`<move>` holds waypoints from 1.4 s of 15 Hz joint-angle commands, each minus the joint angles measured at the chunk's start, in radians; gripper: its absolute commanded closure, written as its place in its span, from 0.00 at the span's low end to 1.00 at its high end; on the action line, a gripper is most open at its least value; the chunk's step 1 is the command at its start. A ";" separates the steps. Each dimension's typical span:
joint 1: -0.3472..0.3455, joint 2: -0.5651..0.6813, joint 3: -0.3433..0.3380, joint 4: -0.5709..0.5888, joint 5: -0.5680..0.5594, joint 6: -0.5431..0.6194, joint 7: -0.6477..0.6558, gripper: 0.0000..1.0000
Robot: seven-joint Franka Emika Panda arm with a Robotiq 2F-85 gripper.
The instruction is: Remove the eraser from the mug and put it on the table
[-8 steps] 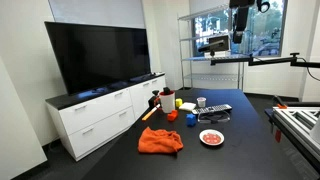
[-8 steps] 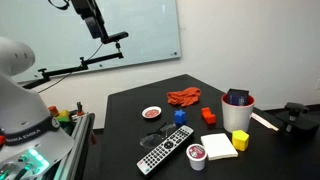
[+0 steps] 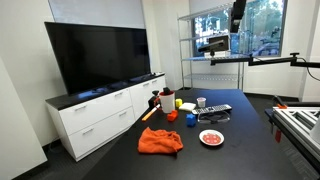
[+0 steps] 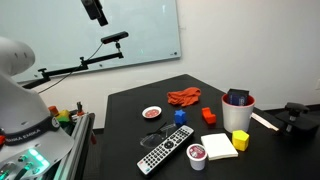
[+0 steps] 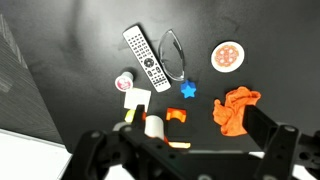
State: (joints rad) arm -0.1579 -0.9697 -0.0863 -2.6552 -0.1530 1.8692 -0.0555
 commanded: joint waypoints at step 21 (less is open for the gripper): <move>-0.156 0.779 0.035 0.211 -0.041 0.679 0.484 0.00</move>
State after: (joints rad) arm -0.3137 -0.2667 -0.0621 -2.5206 -0.1691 2.5421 0.3272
